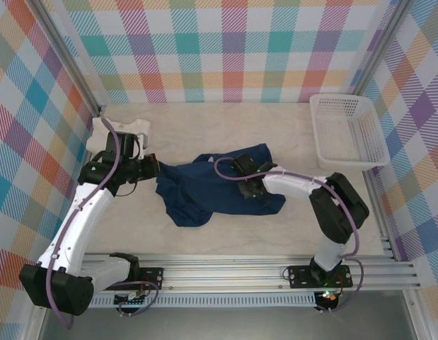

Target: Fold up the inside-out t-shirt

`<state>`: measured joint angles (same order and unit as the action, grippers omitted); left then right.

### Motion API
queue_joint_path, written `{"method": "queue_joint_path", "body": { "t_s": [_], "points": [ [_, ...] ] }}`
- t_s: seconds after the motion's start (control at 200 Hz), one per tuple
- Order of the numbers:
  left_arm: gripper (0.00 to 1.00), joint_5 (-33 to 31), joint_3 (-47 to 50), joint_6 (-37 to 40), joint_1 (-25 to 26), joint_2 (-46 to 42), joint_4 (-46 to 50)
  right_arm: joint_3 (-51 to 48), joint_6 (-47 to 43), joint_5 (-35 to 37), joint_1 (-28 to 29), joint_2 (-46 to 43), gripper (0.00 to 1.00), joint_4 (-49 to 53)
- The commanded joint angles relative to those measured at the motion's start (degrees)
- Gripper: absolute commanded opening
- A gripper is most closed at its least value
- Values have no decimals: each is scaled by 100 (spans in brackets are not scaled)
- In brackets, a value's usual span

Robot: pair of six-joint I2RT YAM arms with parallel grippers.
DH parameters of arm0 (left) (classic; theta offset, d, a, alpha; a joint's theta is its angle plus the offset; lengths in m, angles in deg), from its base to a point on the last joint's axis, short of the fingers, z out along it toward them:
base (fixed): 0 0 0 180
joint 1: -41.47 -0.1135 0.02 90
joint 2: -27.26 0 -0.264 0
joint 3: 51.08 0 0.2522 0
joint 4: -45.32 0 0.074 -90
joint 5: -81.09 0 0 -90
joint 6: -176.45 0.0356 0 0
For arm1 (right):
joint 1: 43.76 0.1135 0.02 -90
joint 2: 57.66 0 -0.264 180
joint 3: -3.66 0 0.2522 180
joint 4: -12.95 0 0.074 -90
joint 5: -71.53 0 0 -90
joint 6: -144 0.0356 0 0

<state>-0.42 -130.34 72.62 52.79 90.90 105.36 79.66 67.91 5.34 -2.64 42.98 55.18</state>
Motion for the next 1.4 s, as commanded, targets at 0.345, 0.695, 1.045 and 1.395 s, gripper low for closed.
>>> {"method": "queue_joint_path", "body": {
  "t_s": [0.345,0.695,1.045,1.395],
  "points": [
    [0,-265,107,152,-154,-182,-59,-152,-281,19,-1194,-461,11,210],
    [0,-122,164,171,-285,-189,-111,-894,186,-2967,-2587,-1240,1,-585],
    [0,-69,195,187,-314,-242,-145,-1123,579,-4371,-3303,-1137,27,-1156],
    [0,26,204,187,-340,-243,-181,-867,136,-4031,-3304,-652,31,-1077]
  ]
}}
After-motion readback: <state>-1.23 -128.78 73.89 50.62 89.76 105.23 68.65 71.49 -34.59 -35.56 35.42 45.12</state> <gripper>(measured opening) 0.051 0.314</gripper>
